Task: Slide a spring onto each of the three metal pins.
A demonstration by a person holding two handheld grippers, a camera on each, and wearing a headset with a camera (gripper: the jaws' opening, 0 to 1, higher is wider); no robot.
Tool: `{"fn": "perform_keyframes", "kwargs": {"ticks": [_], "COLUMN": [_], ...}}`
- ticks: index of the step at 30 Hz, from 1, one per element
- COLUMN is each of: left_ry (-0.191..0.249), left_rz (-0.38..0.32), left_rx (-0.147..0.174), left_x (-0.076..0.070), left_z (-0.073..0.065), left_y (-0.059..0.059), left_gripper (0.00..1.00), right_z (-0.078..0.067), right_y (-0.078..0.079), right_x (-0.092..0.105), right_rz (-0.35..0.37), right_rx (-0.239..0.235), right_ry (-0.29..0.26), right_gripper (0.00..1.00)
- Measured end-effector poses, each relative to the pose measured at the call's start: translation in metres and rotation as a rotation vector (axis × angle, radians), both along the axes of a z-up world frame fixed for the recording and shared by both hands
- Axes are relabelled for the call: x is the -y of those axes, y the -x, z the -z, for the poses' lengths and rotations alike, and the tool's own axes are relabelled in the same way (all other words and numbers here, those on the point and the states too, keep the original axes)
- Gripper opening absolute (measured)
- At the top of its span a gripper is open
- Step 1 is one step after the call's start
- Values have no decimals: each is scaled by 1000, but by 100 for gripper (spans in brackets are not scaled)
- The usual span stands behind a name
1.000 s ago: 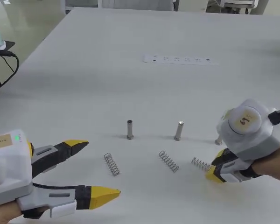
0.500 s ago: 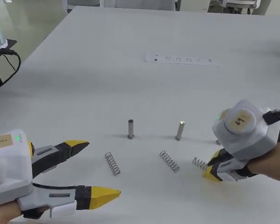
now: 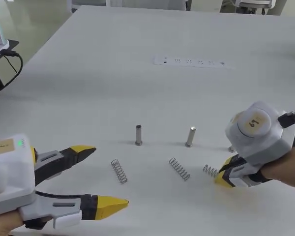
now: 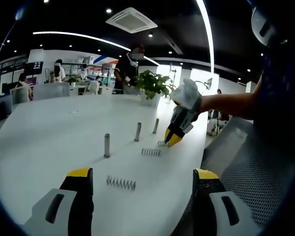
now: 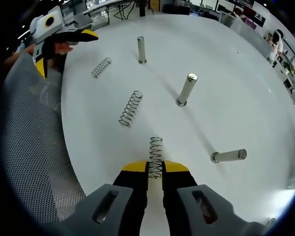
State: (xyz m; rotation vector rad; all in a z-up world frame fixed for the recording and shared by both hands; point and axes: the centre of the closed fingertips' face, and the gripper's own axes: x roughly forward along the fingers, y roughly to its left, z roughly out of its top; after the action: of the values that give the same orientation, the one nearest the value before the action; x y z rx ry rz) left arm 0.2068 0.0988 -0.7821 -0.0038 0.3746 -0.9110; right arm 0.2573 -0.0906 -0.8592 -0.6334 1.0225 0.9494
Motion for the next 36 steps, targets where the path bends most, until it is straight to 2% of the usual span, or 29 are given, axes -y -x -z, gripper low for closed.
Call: {"fn": "perform_keyframes", "kwargs": {"ticks": [3,10,16,23,29,32,36], "left_ry": [-16,-16,6,18,5,14,18], "left_rz": [32,87,114,162,213,240,269], "left_rx": [5,11,10,7,16,21,30], "left_x": [5,15,18,25,33,37,44], "left_z": [-1,-9,-15,-21,-25,-28,-33], "left_y": [3,6,3,3,4,4,4], "left_gripper": [79,75,69,57,49,42,41], "right_z": [-5,-18,-33,-52,-68,-72,-77], "right_y": [1,4,9,16,25,28,34], "right_x": [-3,-10,-19,-35,-49,-53,-60], "right_rz": [-5,-26,-52,-109,-183,-216,-257], "right_rx": [6,19,20,20,21,28,33], "right_ry": [-9,-20,-37,-74,-99,-93,-93], "right_gripper": [8,8,8,8,8,8,8]}}
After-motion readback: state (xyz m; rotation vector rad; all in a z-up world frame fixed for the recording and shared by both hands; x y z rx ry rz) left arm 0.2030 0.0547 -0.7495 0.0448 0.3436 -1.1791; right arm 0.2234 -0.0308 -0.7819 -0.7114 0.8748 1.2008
